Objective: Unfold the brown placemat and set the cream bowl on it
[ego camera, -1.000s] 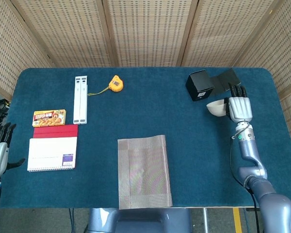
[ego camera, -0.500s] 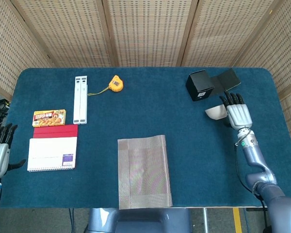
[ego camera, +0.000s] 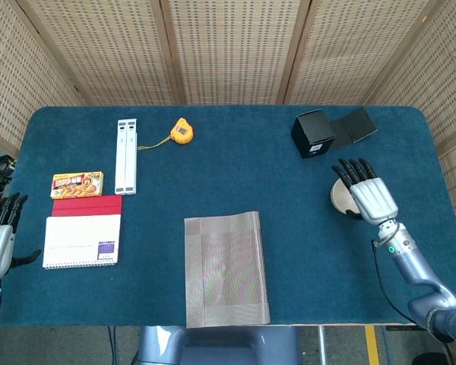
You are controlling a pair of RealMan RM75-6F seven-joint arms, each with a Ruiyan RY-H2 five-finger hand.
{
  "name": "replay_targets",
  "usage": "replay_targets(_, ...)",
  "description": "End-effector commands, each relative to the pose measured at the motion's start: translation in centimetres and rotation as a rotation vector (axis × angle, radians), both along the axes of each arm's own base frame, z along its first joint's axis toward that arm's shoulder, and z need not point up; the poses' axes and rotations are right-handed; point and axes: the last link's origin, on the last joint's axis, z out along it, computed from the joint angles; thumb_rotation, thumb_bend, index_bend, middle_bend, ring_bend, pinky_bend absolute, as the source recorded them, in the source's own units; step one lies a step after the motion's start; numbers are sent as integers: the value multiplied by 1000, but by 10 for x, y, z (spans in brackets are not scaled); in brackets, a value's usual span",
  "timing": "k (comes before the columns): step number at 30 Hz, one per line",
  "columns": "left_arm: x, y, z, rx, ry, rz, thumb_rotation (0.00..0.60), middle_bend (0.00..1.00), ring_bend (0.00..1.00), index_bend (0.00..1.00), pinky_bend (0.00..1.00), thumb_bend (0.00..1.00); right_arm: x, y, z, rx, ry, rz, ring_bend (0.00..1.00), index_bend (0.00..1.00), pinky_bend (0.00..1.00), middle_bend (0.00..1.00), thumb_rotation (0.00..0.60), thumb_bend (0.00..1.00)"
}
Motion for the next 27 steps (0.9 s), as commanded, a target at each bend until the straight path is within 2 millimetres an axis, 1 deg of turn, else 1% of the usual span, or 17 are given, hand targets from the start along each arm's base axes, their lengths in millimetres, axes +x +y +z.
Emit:
replay_targets(1,1,-1,1,1,-4,-5,600,0,0,0,0,0,29,21,2,82,72,146,0,18,0,0,600,284)
replay_targets(2,1,-1,1,2,-5,-5,600,0,0,0,0,0,35,23,1,98,81,170,0,34,0,0,600,278)
replay_targets(3,1,-1,2,3,-6,-7,600,0,0,0,0,0,49,26,-4,135,95,226,0,52,0,0,600,276)
replay_targets(5,0,-1,2,4,-7,-7,600,0,0,0,0,0,65,30,-11,187,112,277,0,87,0,0,600,276)
replay_targets(7,0,0,2,2,-8,-5,600,0,0,0,0,0,88,35,-24,271,157,357,0,121,0,0,600,276)
replay_targets(9,-1,1,2,1,-9,-2,600,0,0,0,0,0,104,37,-33,320,198,408,0,153,0,0,600,293)
replay_targets(10,-2,1,3,1,-11,2,600,0,0,0,0,0,116,38,-43,351,237,457,0,162,0,0,600,302)
replay_targets(11,-3,2,3,1,-12,4,600,0,0,0,0,0,123,38,-49,367,260,479,0,175,0,0,600,309)
replay_targets(12,-4,3,4,2,-13,10,600,0,0,0,0,0,137,39,-60,396,288,517,0,184,0,0,600,313)
replay_targets(15,-6,5,4,-2,-13,19,600,0,0,0,0,0,163,42,-82,458,312,554,0,196,0,0,600,321)
replay_targets(16,-6,6,4,-2,-13,21,600,0,0,0,0,0,167,42,-85,466,317,557,0,200,0,0,600,324)
replay_targets(17,-7,7,4,-3,-14,24,600,0,0,0,0,0,178,44,-93,487,326,577,0,208,0,0,600,326)
replay_targets(18,-7,7,5,-3,-14,26,600,0,0,0,0,0,183,45,-97,498,332,587,0,219,0,0,600,330)
replay_targets(21,-10,10,5,-11,-21,41,600,0,0,0,0,0,215,52,-122,555,380,657,0,247,0,0,600,351)
replay_targets(24,-11,11,5,-16,-27,46,600,0,0,0,0,0,228,59,-135,595,394,665,0,266,0,0,600,361)
replay_targets(25,-12,12,6,-12,-29,47,600,0,0,0,0,0,234,64,-142,613,400,679,0,272,0,0,600,362)
replay_targets(27,-12,12,7,-9,-31,48,600,0,0,0,0,0,240,69,-148,621,414,701,0,286,0,0,600,366)
